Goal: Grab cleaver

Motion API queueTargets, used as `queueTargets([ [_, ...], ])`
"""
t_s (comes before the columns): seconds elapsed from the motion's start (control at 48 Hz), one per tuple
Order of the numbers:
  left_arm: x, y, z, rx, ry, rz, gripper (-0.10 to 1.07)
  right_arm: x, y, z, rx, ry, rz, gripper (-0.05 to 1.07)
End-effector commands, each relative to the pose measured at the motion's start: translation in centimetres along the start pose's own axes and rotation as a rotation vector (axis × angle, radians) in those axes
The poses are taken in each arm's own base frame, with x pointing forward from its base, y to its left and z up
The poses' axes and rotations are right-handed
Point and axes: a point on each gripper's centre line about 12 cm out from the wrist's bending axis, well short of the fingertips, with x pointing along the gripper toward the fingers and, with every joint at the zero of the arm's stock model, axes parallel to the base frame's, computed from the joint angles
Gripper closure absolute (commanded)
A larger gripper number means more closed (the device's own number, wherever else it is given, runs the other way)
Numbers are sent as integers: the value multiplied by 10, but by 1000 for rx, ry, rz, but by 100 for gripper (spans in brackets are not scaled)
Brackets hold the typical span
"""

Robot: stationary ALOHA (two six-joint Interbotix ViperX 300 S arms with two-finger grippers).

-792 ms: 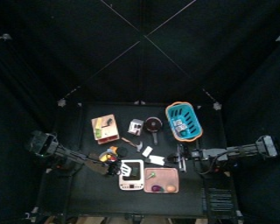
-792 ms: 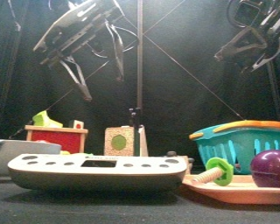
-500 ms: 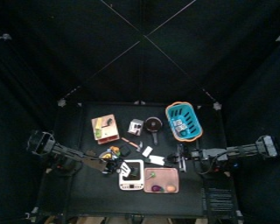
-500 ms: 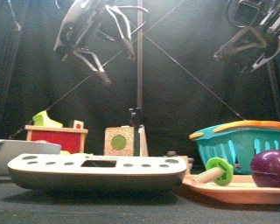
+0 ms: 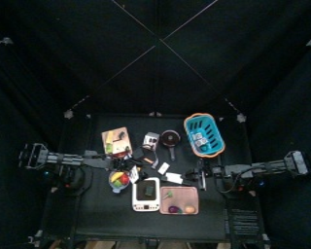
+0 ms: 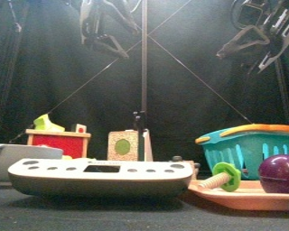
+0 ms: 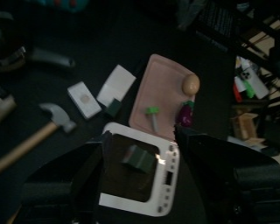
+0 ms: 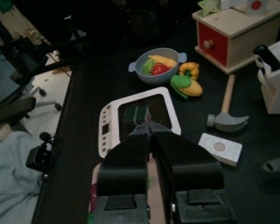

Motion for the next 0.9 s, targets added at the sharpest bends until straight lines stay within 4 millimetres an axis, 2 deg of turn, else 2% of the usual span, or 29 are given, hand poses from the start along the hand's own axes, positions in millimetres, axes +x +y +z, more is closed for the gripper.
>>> queueTargets([
  [0.0,-9,4,12,111,-58,0,5,1,-2,12,70,-27,-16,102],
  [0.208,-2,12,-5,315,-164,2,5,1,-8,-5,118,75,-45,101],
  [0.333,-10,14,-16,383,-338,-27,5,1,-10,-22,135,186,-54,99],
  [0.438,-20,22,-33,379,-514,-59,5,3,-11,-32,159,255,-64,95],
  [0.583,-31,33,-59,374,-630,-73,5,8,-17,-42,190,330,-96,84],
  [0.708,-27,38,-77,378,-593,-69,5,13,-24,-49,211,383,-130,71],
  [0.875,-23,41,-89,414,-558,-68,5,20,-31,-61,219,482,-161,54],
])
